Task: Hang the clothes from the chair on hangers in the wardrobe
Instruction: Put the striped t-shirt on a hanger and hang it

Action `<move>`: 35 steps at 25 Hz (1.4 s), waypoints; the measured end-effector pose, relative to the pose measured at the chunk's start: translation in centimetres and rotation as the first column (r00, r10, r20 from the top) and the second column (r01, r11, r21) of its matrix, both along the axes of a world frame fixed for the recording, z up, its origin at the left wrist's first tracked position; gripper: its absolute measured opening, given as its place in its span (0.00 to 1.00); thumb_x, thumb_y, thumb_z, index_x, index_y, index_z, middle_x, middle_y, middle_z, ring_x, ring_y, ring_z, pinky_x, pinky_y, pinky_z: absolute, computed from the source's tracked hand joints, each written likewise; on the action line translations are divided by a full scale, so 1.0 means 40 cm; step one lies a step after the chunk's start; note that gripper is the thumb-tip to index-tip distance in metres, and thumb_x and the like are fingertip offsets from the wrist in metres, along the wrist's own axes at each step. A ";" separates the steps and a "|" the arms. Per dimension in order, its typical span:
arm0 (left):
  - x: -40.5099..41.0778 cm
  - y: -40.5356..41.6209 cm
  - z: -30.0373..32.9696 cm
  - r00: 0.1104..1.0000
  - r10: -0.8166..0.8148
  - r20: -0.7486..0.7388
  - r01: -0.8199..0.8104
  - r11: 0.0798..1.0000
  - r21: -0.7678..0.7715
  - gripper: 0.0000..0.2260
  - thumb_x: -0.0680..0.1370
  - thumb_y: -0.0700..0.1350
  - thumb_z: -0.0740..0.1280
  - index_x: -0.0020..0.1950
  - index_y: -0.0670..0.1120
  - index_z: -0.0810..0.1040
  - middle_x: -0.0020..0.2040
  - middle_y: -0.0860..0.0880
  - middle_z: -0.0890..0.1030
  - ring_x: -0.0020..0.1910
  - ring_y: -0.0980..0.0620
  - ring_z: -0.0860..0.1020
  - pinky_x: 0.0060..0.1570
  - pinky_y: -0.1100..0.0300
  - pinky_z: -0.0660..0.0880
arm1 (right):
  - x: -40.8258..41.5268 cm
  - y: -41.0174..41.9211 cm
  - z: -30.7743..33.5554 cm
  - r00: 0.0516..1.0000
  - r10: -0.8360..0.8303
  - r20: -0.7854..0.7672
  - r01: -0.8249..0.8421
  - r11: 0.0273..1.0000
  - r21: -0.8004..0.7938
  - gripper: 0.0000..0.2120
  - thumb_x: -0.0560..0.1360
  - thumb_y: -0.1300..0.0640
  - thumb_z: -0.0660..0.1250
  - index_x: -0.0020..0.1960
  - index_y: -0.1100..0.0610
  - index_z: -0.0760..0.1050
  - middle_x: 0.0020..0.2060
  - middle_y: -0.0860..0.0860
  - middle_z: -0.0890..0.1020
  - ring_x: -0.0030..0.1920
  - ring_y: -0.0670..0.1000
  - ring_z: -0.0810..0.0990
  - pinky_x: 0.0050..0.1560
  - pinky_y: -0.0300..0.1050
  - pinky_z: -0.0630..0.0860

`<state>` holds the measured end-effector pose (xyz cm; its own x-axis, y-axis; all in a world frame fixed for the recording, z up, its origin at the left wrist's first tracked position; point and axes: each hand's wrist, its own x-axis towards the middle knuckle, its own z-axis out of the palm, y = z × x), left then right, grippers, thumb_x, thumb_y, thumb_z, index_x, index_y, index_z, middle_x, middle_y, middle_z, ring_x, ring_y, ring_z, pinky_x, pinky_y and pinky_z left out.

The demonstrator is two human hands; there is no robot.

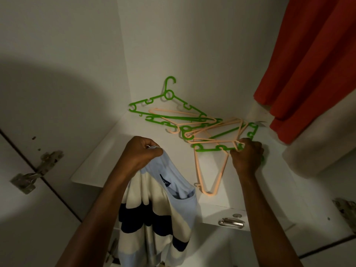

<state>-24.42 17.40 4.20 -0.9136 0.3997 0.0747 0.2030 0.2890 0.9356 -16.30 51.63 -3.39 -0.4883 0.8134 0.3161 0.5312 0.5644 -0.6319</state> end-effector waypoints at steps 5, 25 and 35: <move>0.003 0.000 0.003 1.000 -0.001 0.022 0.001 1.000 0.014 0.16 0.57 0.57 0.71 0.37 0.48 0.86 0.40 0.47 0.86 0.40 0.56 0.82 0.45 0.61 0.77 | -0.048 0.051 -0.014 0.927 0.068 0.369 -0.143 0.973 0.181 0.19 0.73 0.55 0.76 0.63 0.55 0.80 0.60 0.61 0.77 0.61 0.64 0.73 0.60 0.57 0.69; 0.020 -0.004 -0.008 0.996 0.079 0.049 -0.077 0.996 -0.039 0.05 0.74 0.39 0.73 0.41 0.38 0.86 0.39 0.43 0.85 0.35 0.59 0.79 0.38 0.67 0.74 | 0.021 0.056 0.092 0.905 0.010 0.426 -0.204 0.889 0.411 0.03 0.70 0.66 0.74 0.42 0.60 0.84 0.44 0.60 0.80 0.42 0.60 0.80 0.37 0.45 0.73; 0.042 -0.030 0.000 0.996 0.074 0.040 -0.071 0.995 -0.072 0.20 0.63 0.54 0.70 0.37 0.35 0.82 0.32 0.48 0.76 0.33 0.54 0.75 0.35 0.61 0.68 | 0.049 -0.036 0.174 0.970 0.074 0.232 -0.181 0.856 0.484 0.08 0.79 0.65 0.66 0.54 0.60 0.82 0.44 0.61 0.84 0.45 0.63 0.82 0.39 0.47 0.73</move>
<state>-22.74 16.20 4.22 -0.9420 0.3355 0.0088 0.1392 0.3669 0.9198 -14.35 50.19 3.57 -0.6724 0.4984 0.5473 0.5157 0.8458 -0.1365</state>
